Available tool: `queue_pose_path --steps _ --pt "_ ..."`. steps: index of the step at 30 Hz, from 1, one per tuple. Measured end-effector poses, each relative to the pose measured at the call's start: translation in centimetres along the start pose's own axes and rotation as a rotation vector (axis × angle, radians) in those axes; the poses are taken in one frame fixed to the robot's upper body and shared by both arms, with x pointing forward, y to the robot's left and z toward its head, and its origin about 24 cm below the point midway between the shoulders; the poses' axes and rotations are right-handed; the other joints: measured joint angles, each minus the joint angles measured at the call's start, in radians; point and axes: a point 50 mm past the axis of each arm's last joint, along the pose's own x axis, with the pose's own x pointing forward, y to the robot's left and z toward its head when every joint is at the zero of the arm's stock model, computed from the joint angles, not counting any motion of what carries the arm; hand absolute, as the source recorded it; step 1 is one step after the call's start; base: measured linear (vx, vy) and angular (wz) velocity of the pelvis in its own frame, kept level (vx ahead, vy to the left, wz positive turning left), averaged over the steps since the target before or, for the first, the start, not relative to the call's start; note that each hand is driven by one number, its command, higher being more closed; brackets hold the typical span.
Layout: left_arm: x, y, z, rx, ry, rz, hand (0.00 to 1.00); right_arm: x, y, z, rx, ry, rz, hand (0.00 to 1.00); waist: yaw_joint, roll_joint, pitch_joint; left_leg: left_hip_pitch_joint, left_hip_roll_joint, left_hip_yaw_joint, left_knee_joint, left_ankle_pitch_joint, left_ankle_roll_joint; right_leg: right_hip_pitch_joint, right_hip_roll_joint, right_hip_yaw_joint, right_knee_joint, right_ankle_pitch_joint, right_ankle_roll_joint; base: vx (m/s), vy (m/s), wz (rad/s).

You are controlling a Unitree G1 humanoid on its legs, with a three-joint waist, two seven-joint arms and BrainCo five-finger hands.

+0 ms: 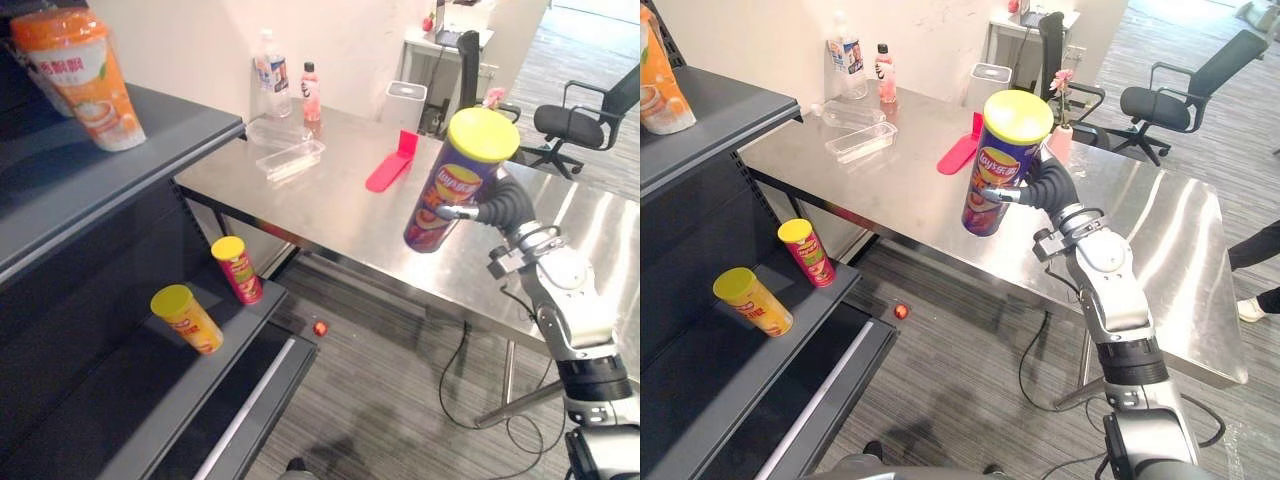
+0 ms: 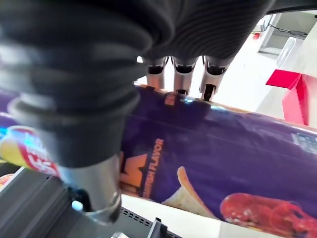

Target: Put the gum and the chips on the shelf.

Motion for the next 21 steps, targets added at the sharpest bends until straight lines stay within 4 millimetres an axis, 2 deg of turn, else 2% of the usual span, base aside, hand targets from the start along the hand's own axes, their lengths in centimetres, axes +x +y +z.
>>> queue_pose_path --steps 11,15,17,19,20,21 --pt "-0.2 0.1 -0.8 -0.072 0.022 0.023 0.00 -0.8 2.4 -1.3 0.064 0.032 0.063 1.00 0.003 -0.002 -0.004 0.009 0.013 0.022 0.006 -0.005 -0.009 -0.009 0.010 0.000 0.001 -0.001 -0.007 -0.01 -0.003 -0.06" --pt "-0.4 -0.1 -0.9 -0.146 0.025 0.036 0.00 -0.5 3.7 -1.5 0.102 0.030 0.092 1.00 0.006 -0.006 -0.005 -0.078 0.012 -0.077 0.106 -0.015 -0.017 0.024 0.007 -0.087 -0.009 -0.001 -0.009 0.01 -0.015 0.58" --pt "-0.5 -0.2 -1.3 -0.214 0.038 0.086 0.00 0.4 4.7 -1.5 0.120 0.022 0.125 1.00 0.014 -0.002 -0.003 -0.108 0.017 -0.121 0.136 -0.013 -0.019 0.049 0.009 -0.130 -0.028 -0.001 -0.009 -0.03 -0.032 0.78" --pt "-0.7 -0.7 -2.0 -0.274 0.066 0.121 0.00 1.4 5.4 -1.8 0.134 0.032 0.153 1.00 0.034 0.015 0.007 -0.133 0.012 -0.093 0.151 0.016 -0.027 0.074 0.017 -0.179 -0.027 -0.006 -0.016 -0.08 -0.044 0.90" --pt "-0.7 -0.7 -1.9 -0.273 0.062 0.122 0.00 1.6 5.1 -2.1 0.129 0.045 0.140 1.00 0.031 0.012 0.007 -0.186 -0.006 -0.020 0.182 0.079 -0.007 0.084 0.005 -0.239 -0.017 -0.022 -0.030 -0.16 -0.044 1.60" --pt "-0.6 -0.7 -1.7 -0.262 0.046 0.119 0.00 1.5 4.3 -2.3 0.111 0.062 0.118 1.00 0.027 0.010 0.007 -0.210 -0.028 0.055 0.151 0.160 0.030 0.093 -0.007 -0.300 -0.017 -0.043 -0.045 -0.25 0.008 2.43"
